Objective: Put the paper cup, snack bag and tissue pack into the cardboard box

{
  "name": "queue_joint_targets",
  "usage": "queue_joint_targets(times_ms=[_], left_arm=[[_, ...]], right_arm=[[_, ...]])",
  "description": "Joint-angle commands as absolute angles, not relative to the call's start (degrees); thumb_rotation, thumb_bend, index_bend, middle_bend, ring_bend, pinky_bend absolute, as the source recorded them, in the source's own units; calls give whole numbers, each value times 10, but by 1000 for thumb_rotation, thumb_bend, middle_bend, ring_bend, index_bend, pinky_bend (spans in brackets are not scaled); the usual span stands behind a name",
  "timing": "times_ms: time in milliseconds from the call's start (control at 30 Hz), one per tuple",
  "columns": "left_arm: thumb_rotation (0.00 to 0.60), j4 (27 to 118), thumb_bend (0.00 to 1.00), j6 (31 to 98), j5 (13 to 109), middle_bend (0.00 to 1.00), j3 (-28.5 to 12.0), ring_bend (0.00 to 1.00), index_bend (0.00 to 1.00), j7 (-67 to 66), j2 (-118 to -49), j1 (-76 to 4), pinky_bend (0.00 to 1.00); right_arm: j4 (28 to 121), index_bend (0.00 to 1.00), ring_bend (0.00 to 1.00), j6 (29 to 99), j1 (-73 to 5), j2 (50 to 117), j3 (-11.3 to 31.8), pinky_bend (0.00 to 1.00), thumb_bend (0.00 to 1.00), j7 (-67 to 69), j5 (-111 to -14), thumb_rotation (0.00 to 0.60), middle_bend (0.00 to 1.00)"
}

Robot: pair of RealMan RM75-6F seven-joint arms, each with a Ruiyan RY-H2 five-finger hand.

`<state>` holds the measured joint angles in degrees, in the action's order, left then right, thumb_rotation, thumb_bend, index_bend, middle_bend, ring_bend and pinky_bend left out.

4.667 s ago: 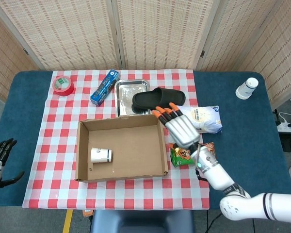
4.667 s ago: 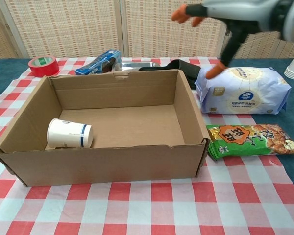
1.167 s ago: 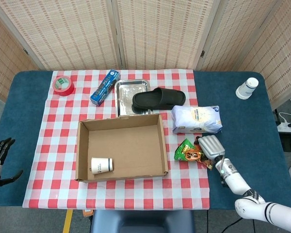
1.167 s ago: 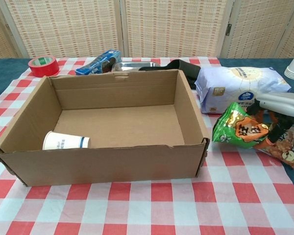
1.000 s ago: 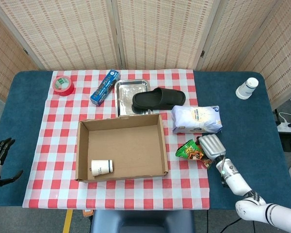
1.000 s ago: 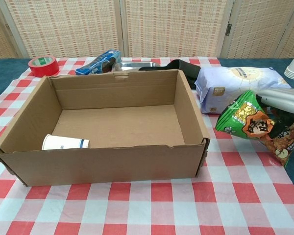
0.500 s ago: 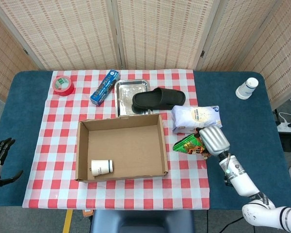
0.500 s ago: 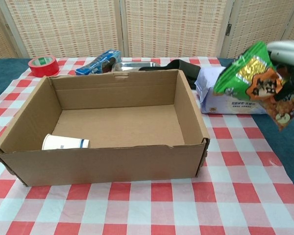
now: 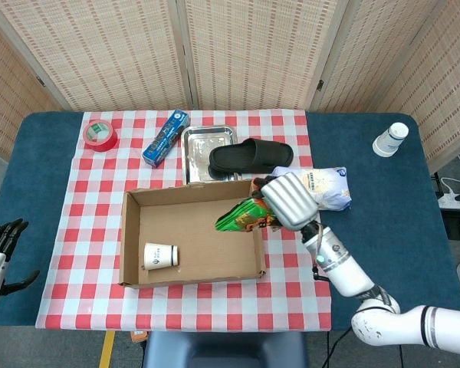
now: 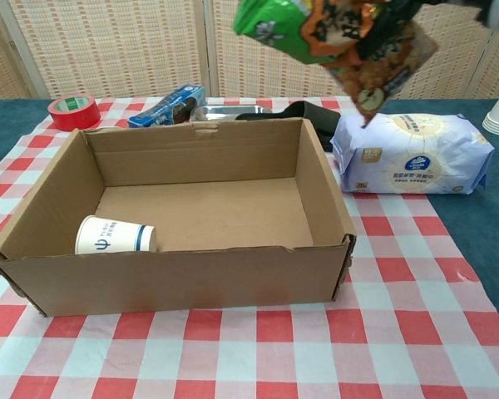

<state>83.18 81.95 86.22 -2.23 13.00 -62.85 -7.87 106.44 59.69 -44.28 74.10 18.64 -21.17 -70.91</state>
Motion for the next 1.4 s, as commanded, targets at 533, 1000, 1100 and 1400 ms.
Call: queue_joint_targets(times_ms=[533, 1000, 1100, 1400], left_arm=[[600, 826, 220, 825, 861, 0, -24, 0, 0, 152, -623, -75, 0], [600, 826, 221, 828, 864, 0, -24, 0, 0, 153, -623, -74, 0], [600, 826, 220, 828, 864, 0, -24, 0, 0, 154, -623, -74, 0], [600, 830, 220, 826, 867, 0, -22, 0, 0, 143, -625, -76, 0]], right_arm=[[959, 0, 0, 437, -590, 853, 168, 0, 0, -234, -532, 600, 0], [1016, 0, 0, 523, -575, 797, 161, 0, 0, -259, -537, 600, 0], [1037, 0, 0, 549, -563, 758, 149, 0, 0, -293, -532, 600, 0], [1057, 0, 0, 624, -529, 664, 95, 0, 0, -434, -380, 600, 0]])
